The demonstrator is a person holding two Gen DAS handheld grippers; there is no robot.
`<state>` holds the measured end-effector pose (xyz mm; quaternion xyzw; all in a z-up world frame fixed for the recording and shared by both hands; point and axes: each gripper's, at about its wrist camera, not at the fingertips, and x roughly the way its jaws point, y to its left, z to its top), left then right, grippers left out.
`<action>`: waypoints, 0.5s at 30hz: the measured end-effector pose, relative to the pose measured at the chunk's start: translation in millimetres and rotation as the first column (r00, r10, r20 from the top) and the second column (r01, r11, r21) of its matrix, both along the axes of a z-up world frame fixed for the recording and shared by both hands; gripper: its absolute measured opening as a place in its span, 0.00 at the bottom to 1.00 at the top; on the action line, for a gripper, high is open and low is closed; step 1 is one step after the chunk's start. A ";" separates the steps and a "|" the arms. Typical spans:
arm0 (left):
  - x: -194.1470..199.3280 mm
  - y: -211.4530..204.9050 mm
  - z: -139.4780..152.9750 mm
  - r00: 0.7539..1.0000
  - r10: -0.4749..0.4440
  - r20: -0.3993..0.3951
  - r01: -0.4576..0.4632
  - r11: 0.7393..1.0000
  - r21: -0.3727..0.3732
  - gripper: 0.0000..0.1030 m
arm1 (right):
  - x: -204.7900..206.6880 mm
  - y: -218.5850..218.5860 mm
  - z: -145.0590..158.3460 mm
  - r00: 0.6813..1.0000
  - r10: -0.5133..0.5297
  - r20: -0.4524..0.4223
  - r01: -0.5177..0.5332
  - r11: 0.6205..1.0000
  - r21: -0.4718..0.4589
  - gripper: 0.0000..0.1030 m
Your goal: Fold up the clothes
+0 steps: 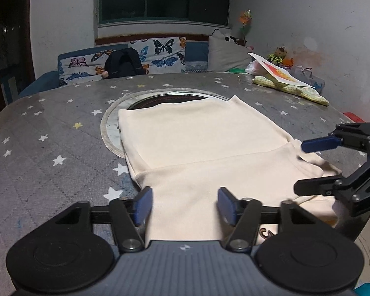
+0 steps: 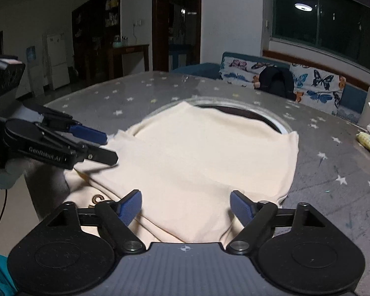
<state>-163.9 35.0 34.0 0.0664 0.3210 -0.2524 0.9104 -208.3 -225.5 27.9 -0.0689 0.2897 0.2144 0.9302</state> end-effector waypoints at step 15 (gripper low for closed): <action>-5.0 2.0 -8.8 0.999 0.040 -0.031 -0.039 0.999 0.027 0.91 | -7.4 -10.0 -26.3 0.997 -0.067 -0.045 0.068 0.998 0.016 1.00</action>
